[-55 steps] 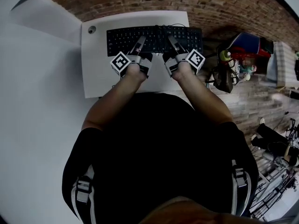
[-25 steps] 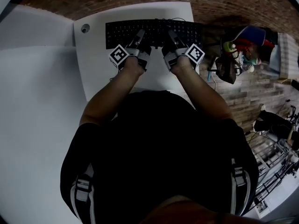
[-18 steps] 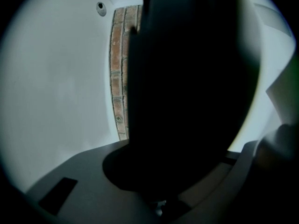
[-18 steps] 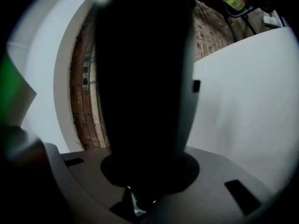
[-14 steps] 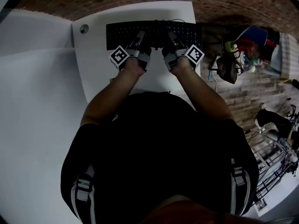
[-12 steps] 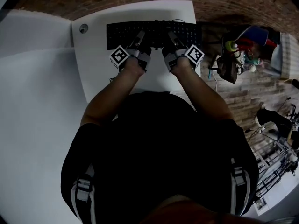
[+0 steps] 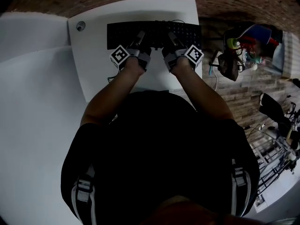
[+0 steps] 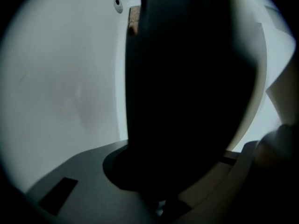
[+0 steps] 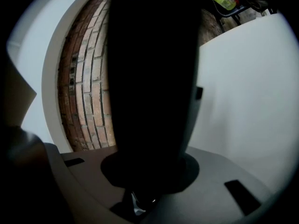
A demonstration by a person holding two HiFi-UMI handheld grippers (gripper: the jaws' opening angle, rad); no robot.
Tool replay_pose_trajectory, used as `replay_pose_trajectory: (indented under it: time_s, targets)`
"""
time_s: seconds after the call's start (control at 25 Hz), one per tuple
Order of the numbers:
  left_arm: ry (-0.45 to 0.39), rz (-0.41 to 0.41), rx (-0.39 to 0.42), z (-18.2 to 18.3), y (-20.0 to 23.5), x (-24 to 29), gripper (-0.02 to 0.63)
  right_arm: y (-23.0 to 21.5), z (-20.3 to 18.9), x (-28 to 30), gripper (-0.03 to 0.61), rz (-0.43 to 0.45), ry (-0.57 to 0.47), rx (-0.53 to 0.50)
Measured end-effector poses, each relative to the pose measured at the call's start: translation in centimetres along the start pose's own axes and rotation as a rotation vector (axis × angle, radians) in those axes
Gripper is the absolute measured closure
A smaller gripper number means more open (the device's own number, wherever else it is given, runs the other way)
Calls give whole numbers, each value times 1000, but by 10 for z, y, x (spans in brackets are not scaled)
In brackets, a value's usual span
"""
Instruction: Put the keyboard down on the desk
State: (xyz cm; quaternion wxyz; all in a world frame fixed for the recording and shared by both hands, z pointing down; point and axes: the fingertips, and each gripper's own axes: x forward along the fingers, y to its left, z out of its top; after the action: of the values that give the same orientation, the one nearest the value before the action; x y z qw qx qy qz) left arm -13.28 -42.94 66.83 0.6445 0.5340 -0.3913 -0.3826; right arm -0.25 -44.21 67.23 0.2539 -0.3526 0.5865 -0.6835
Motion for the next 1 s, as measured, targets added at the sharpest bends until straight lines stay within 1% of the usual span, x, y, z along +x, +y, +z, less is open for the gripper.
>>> replay_pose_trajectory:
  time_s: [0.2, 0.36, 0.56, 0.84, 1.0]
  targets:
    - [-1, 18, -7, -4, 8, -4, 532, -6, -3, -5, 463, -15, 1, 10]
    - [6, 41, -14, 5, 21, 7, 532, -22, 3, 6, 463, -38, -7, 16]
    - [-7, 57, -10, -10, 17, -20, 532, -22, -12, -17, 463, -53, 9, 12]
    - [-9, 96, -18, -11, 34, -27, 532, -41, -17, -21, 463, -91, 16, 14]
    - [-2, 108, -18, -11, 37, -29, 532, -44, -19, -22, 463, -96, 13, 12]
